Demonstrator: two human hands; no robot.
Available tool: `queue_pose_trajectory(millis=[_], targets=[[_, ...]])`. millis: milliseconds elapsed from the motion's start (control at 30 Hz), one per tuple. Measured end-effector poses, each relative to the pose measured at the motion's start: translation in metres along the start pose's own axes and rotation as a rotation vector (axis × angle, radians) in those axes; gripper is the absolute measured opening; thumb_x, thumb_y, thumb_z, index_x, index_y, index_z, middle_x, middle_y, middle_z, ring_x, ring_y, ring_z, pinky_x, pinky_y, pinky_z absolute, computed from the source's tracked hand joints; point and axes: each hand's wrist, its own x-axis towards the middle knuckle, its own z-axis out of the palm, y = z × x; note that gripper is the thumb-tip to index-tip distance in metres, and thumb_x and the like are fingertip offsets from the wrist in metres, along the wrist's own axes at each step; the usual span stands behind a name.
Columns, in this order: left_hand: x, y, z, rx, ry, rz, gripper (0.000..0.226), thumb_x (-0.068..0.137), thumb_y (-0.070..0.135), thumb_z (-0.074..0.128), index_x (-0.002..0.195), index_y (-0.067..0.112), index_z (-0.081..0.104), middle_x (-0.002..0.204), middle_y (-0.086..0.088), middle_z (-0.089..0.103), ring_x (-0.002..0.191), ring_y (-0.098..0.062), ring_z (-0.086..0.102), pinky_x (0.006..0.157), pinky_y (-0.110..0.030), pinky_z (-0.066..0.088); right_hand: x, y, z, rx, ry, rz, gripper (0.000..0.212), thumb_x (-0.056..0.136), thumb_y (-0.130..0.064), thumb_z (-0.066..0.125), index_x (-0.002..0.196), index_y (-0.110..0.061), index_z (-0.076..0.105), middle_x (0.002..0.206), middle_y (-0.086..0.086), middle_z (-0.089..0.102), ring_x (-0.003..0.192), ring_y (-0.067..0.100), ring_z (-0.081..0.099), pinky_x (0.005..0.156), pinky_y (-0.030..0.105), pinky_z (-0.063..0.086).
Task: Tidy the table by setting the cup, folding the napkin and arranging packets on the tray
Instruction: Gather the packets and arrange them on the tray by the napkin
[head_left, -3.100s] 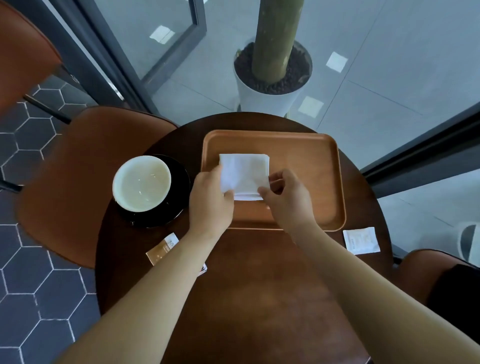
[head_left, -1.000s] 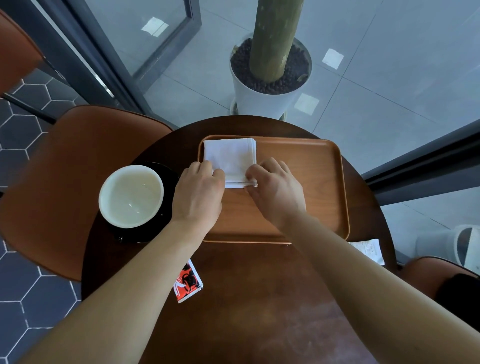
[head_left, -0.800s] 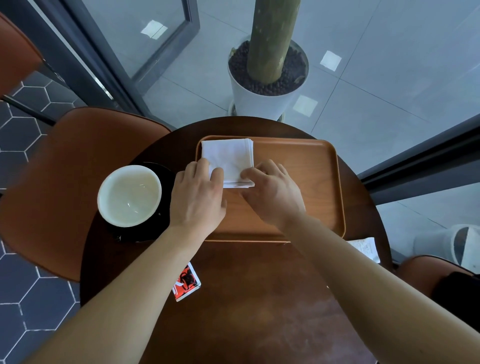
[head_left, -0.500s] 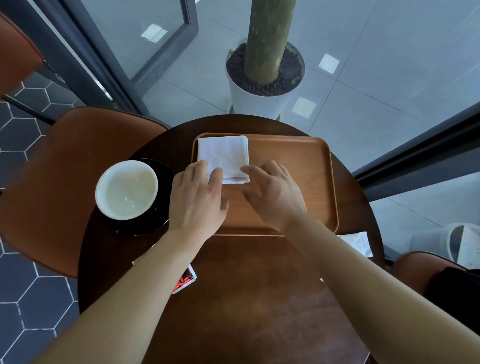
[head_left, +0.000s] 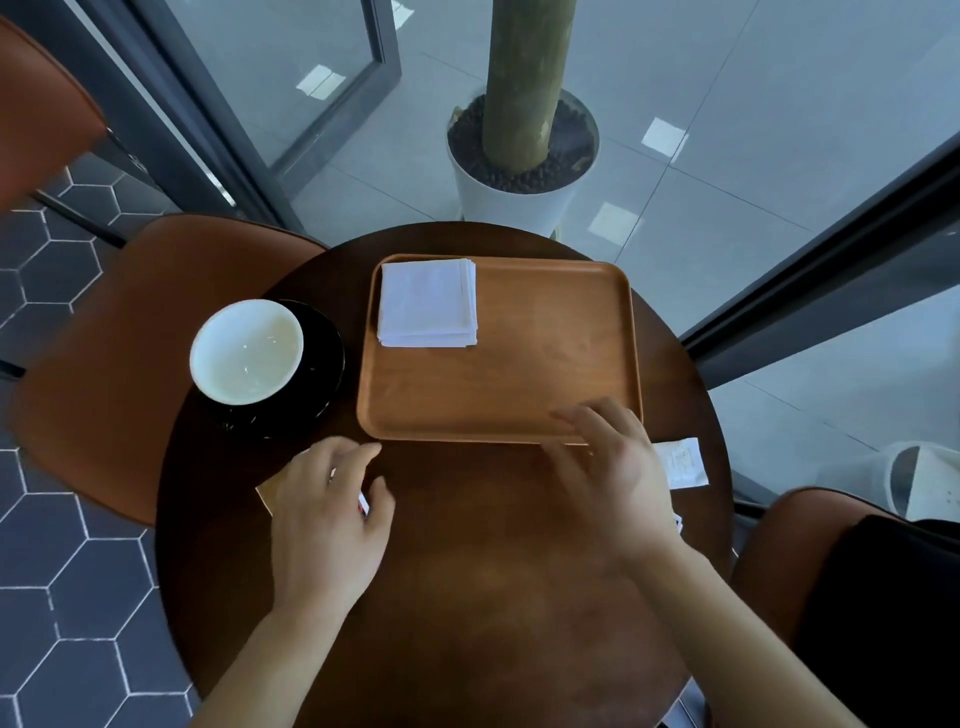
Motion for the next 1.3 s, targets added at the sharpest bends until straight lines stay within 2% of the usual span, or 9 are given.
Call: queue_pose_trajectory(millis=[100,200,267,333,433,533,667,800,1300], targets=[[-0.029,-0.013,0.004,0.045,-0.062,-0.058,0.035,0.078,0.008,0.078,0.112,0.005,0.069,0.109,-0.013,0.064,0.104,-0.033,0.059,0.079,-0.048,0.053,-0.024,0.019,-0.011,0.002,0.004,0.038,0.022,0.087,-0.012,0.077,0.108,-0.013,0.074,0.101,0.0,0.066,0.091,0.025,0.064,0.068,0.037,0.054],[-0.048,-0.029,0.005,0.097,-0.107,-0.139,0.044,0.078,0.013,0.078,0.12,0.007,0.065,0.123,-0.016,0.058,0.116,-0.036,0.053,0.084,-0.051,0.053,-0.046,0.042,-0.019,-0.126,0.027,0.068,0.031,0.083,-0.013,0.08,0.114,-0.015,0.074,0.113,0.001,0.067,0.104,0.026,0.061,0.07,0.034,0.051],[-0.053,-0.034,0.005,0.098,-0.129,-0.215,0.054,0.081,0.018,0.077,0.131,0.007,0.059,0.138,-0.021,0.05,0.13,-0.039,0.047,0.096,-0.053,0.051,-0.057,0.06,-0.025,-0.21,-0.006,0.097,0.046,0.082,-0.016,0.082,0.126,-0.017,0.068,0.131,0.004,0.063,0.121,0.031,0.053,0.086,0.047,0.055],[-0.055,-0.034,0.005,0.095,-0.151,-0.284,0.062,0.086,0.023,0.073,0.141,0.006,0.052,0.151,-0.026,0.039,0.142,-0.041,0.038,0.106,-0.055,0.045,-0.064,0.079,-0.029,-0.28,-0.071,0.12,0.061,0.083,-0.024,0.08,0.14,-0.021,0.057,0.15,0.008,0.05,0.14,0.036,0.039,0.104,0.057,0.046],[-0.052,-0.033,0.004,0.112,-0.175,-0.301,0.061,0.091,0.026,0.069,0.144,0.004,0.05,0.157,-0.026,0.034,0.146,-0.041,0.033,0.113,-0.056,0.04,-0.074,0.096,-0.027,-0.366,-0.155,0.1,0.06,0.094,-0.043,0.062,0.149,-0.026,0.045,0.162,0.008,0.035,0.152,0.036,0.023,0.115,0.06,0.033],[-0.053,-0.026,0.005,0.118,-0.184,-0.299,0.058,0.093,0.025,0.066,0.144,0.003,0.05,0.156,-0.026,0.035,0.146,-0.042,0.033,0.113,-0.058,0.039,-0.079,0.103,-0.021,-0.433,-0.17,0.01,0.056,0.1,-0.049,0.041,0.15,-0.025,0.044,0.161,0.01,0.035,0.151,0.035,0.026,0.12,0.058,0.026],[-0.065,-0.009,0.009,0.17,-0.21,-0.237,0.059,0.094,0.029,0.064,0.146,0.006,0.049,0.157,-0.025,0.034,0.145,-0.042,0.035,0.114,-0.056,0.039,-0.089,0.098,-0.009,-0.456,-0.19,-0.097,0.056,0.102,-0.046,0.038,0.154,-0.028,0.036,0.163,0.009,0.033,0.152,0.032,0.025,0.122,0.056,0.022],[-0.078,0.016,0.016,0.172,-0.24,-0.168,0.059,0.094,0.034,0.062,0.146,0.008,0.05,0.156,-0.026,0.036,0.145,-0.042,0.036,0.113,-0.054,0.041,-0.101,0.073,0.013,-0.439,-0.219,-0.21,0.053,0.103,-0.043,0.04,0.154,-0.027,0.039,0.164,0.01,0.032,0.152,0.032,0.026,0.122,0.055,0.021],[-0.072,0.068,0.023,0.116,-0.279,0.105,0.058,0.089,0.036,0.07,0.14,0.013,0.054,0.14,-0.019,0.053,0.129,-0.036,0.052,0.101,-0.05,0.05,-0.083,0.027,0.036,-0.27,-0.18,-0.249,0.044,0.099,-0.036,0.062,0.139,-0.017,0.059,0.151,0.008,0.051,0.144,0.032,0.041,0.117,0.057,0.032]])
